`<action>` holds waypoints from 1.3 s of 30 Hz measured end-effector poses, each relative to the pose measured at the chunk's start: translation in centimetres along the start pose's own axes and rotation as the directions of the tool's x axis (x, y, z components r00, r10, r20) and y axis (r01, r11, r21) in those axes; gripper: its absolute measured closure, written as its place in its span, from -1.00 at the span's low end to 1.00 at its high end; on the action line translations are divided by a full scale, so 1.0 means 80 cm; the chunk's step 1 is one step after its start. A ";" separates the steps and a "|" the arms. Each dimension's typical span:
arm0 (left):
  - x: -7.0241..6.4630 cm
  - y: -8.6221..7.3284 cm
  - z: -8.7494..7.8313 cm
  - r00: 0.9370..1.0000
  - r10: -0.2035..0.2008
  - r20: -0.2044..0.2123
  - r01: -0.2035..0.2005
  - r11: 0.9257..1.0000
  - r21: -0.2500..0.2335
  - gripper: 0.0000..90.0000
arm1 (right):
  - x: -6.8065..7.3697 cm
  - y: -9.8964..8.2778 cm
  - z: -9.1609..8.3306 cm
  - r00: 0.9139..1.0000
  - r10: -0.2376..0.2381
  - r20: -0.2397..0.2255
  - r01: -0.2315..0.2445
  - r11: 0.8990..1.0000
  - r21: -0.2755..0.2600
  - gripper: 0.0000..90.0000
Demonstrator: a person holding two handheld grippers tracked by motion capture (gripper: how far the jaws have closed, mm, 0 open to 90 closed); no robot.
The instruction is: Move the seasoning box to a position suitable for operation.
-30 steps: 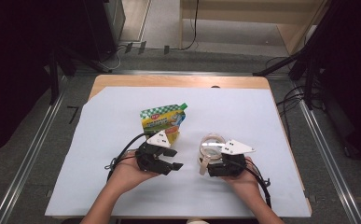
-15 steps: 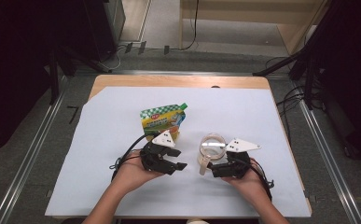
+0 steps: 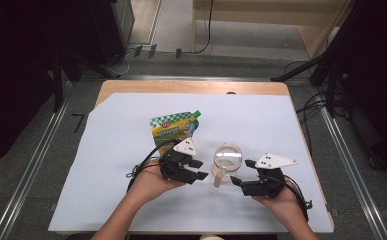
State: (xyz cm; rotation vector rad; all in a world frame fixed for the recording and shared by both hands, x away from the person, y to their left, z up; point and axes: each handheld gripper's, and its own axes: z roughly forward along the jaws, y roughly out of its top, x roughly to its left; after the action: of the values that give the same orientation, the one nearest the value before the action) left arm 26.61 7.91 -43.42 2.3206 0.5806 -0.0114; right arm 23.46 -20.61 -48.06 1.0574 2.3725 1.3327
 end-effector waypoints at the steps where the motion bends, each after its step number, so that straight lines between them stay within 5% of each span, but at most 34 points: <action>1: 0.001 0.002 0.002 1.000 -0.003 0.002 0.003 1.000 0.003 0.38 | -0.001 0.000 -0.005 1.000 -0.002 0.002 0.002 1.000 -0.005 -0.37; 11: 0.007 0.013 0.012 1.000 -0.026 -0.010 0.026 1.000 0.005 0.70 | -0.008 -0.005 -0.021 0.999 0.006 -0.037 -0.006 1.000 0.006 0.35; 12: 0.006 0.012 0.015 1.000 -0.027 -0.014 0.027 1.000 -0.008 0.86 | -0.008 -0.005 -0.022 0.999 0.007 -0.034 -0.006 1.000 0.011 0.55; 16: 0.006 0.008 0.021 0.999 -0.041 -0.010 0.041 0.999 -0.007 1.00 | -0.010 -0.006 -0.022 1.000 0.022 -0.021 -0.021 0.999 0.037 0.89; 30: 0.003 0.006 0.037 0.999 -0.043 -0.017 0.043 0.999 -0.001 1.00 | -0.011 -0.007 -0.011 0.997 0.071 -0.039 -0.068 0.996 0.058 1.00; 39: -0.006 0.006 0.044 0.999 -0.037 0.003 0.037 0.999 -0.007 1.00 | -0.006 -0.004 -0.002 0.997 0.056 -0.046 -0.052 0.996 0.071 1.00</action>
State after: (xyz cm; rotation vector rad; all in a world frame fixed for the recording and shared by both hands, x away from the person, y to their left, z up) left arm 26.90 5.05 -45.60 2.3026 0.6208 -0.0302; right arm 23.56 -21.16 -48.33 1.1284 2.4585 1.3165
